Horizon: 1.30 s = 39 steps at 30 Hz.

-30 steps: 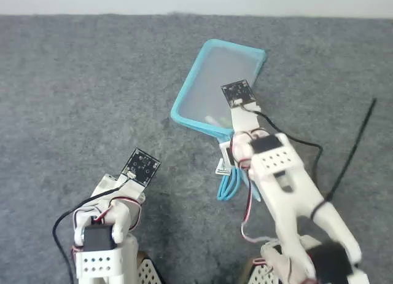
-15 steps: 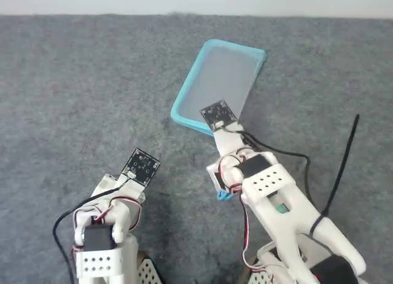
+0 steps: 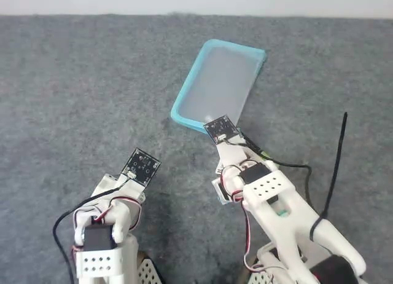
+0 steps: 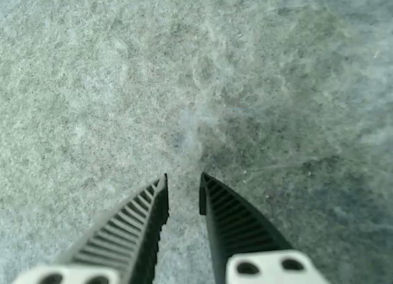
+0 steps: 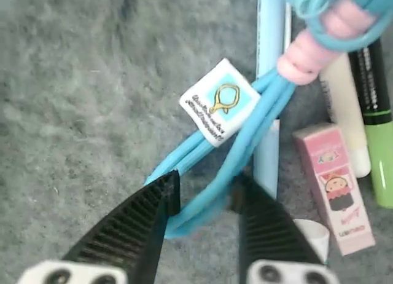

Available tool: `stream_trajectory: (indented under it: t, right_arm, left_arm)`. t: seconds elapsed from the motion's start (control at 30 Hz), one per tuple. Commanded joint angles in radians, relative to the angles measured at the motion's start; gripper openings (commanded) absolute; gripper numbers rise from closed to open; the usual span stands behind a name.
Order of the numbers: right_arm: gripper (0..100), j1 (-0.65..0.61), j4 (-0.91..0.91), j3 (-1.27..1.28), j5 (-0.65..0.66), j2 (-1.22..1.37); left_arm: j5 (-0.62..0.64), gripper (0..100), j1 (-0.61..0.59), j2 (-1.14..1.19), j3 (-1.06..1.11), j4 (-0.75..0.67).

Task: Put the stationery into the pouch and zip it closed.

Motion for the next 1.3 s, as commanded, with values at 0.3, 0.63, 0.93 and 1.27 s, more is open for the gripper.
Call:
stream_trajectory:
  t: [0.3,0.63,0.93,1.27]
  right_arm:
    - [0.8,-0.113,0.171,-0.080,0.193,-0.173]
    - [0.7,-0.185,0.331,-0.221,0.210,-0.527]
    - [1.1,-0.438,0.360,-0.129,0.404,-0.533]
    - [35.8,-0.377,0.318,-0.110,0.361,-0.481]
  left_arm:
    - [-0.011,8,-0.002,-0.025,-0.005,0.012]
    - [-0.011,8,-0.002,-0.025,-0.005,0.012]
    - [-0.011,8,-0.002,-0.025,-0.005,0.012]
    - [-0.011,9,-0.003,-0.025,-0.005,-0.002]
